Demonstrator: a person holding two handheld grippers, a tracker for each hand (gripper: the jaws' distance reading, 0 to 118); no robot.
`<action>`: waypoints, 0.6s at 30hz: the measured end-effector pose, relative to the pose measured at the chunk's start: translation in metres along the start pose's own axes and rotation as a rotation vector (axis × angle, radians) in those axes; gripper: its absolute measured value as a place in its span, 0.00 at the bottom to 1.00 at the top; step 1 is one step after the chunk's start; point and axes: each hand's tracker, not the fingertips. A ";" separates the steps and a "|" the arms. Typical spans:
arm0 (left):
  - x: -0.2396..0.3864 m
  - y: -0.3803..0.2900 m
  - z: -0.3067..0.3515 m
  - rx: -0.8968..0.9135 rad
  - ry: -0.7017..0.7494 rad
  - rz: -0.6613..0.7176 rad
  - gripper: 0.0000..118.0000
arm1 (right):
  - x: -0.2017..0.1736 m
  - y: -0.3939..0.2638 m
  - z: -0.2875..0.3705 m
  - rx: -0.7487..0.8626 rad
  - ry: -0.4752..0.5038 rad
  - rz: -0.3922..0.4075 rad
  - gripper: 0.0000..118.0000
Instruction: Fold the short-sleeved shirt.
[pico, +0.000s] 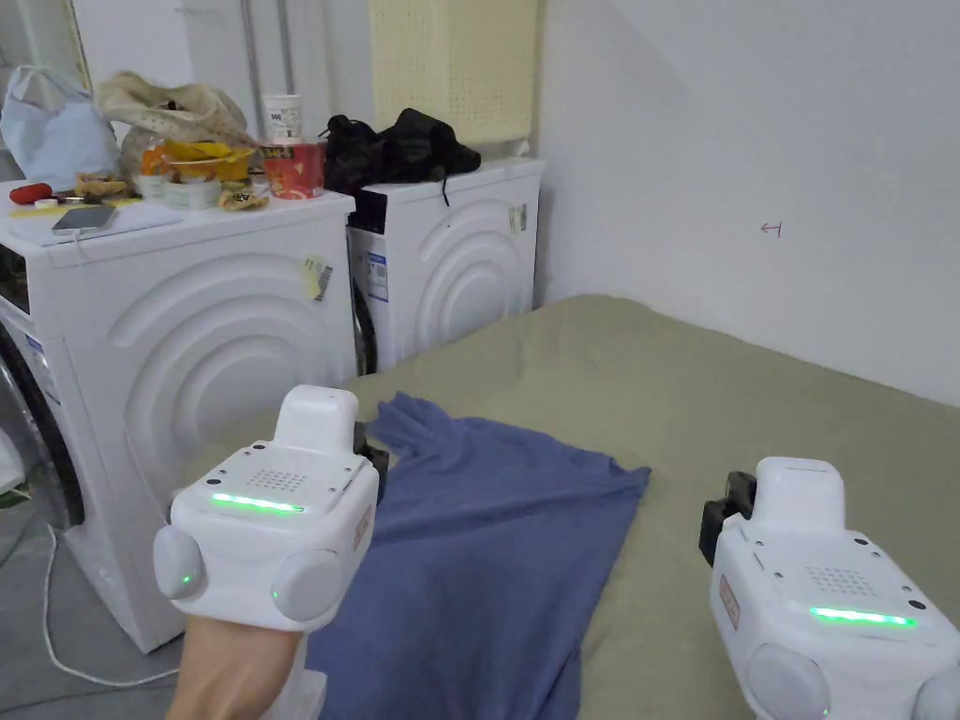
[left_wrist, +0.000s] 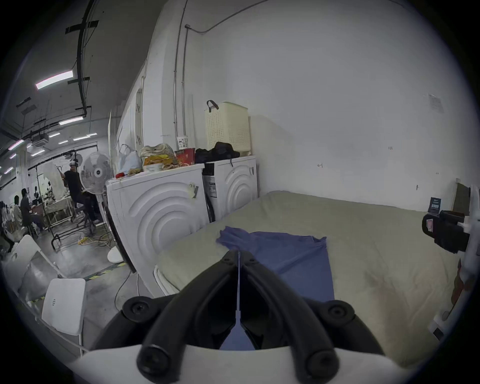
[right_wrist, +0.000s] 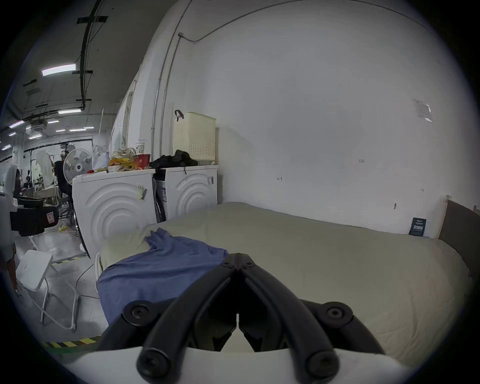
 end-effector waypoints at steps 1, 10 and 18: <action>0.002 0.000 -0.001 -0.001 -0.002 0.001 0.02 | -0.001 0.000 -0.002 -0.001 0.002 0.000 0.00; 0.014 -0.014 -0.079 -0.111 -0.091 0.007 0.02 | -0.003 -0.013 -0.035 -0.050 -0.005 0.006 0.00; 0.076 -0.055 -0.252 -0.430 -0.246 -0.043 0.02 | 0.004 -0.058 -0.086 -0.181 -0.003 -0.012 0.00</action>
